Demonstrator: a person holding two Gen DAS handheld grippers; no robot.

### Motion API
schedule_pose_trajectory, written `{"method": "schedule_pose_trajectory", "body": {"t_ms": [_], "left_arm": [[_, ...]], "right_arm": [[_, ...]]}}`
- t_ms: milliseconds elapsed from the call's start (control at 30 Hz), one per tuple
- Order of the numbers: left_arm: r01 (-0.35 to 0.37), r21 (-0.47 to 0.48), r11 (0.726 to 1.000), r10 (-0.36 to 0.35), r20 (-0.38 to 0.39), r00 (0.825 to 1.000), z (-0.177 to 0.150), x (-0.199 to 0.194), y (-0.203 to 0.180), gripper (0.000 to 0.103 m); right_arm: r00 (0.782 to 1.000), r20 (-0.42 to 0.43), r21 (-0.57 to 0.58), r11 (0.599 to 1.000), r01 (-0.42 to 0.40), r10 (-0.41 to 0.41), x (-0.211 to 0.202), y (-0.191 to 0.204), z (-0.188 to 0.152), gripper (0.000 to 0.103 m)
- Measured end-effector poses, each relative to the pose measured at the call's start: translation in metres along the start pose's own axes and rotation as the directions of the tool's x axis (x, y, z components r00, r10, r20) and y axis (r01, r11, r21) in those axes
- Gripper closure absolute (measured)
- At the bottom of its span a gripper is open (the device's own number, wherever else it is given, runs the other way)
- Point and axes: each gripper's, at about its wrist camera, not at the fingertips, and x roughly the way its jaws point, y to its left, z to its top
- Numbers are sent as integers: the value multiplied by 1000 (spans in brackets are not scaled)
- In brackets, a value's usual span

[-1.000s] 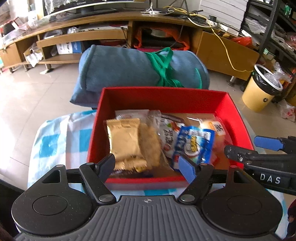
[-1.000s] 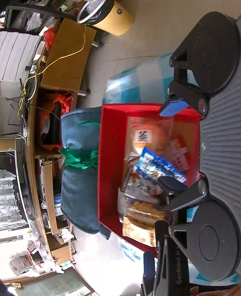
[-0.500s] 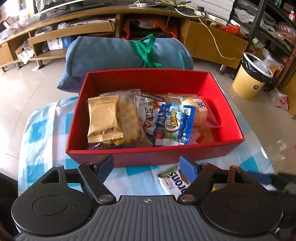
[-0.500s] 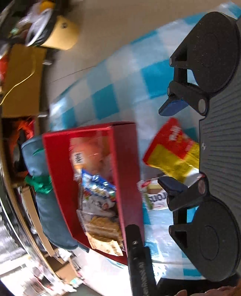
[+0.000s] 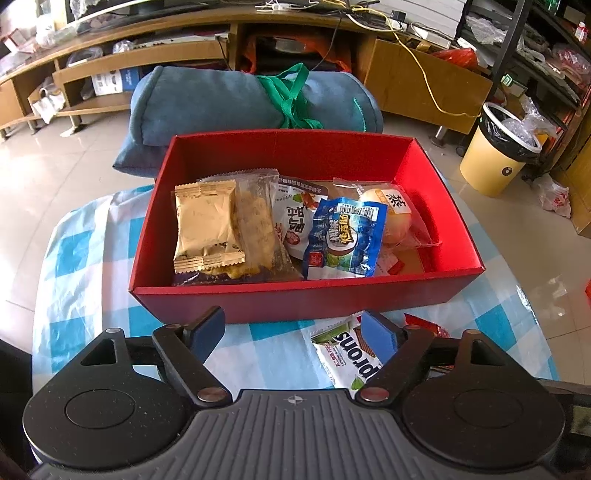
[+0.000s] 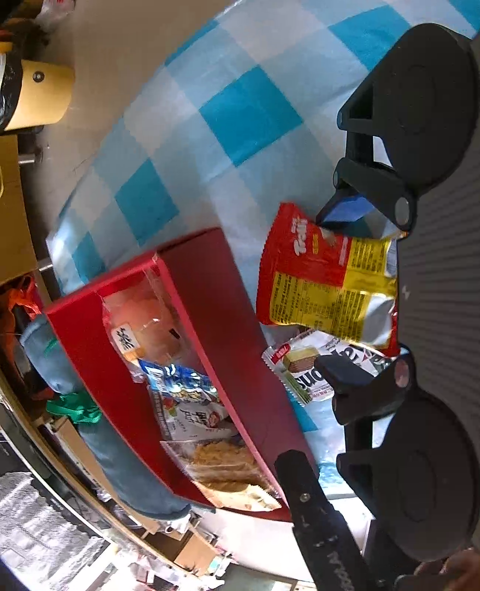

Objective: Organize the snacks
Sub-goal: 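Move the left tool to the white Kaprons wafer while the right tool moves to the Trolli bag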

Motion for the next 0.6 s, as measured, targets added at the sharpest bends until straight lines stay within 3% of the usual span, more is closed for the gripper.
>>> {"method": "schedule_pose_trajectory", "body": {"t_ms": [133, 267, 467, 600], "left_arm": [[-3, 4, 1000, 3, -11, 1000, -2, 3, -1, 17], [4, 7, 1000, -3, -28, 1000, -6, 7, -2, 17], [63, -10, 998, -64, -101, 993, -13, 20, -13, 17], [61, -50, 997, -68, -134, 989, -15, 34, -22, 16]], "right_arm": [[1000, 22, -58, 998, 18, -17, 6, 8, 1, 28], [999, 15, -135, 989, 53, -51, 2, 5, 2, 54], [993, -7, -218, 969, 115, -119, -9, -14, -4, 57], [991, -3, -261, 957, 129, -135, -22, -21, -5, 57]]}}
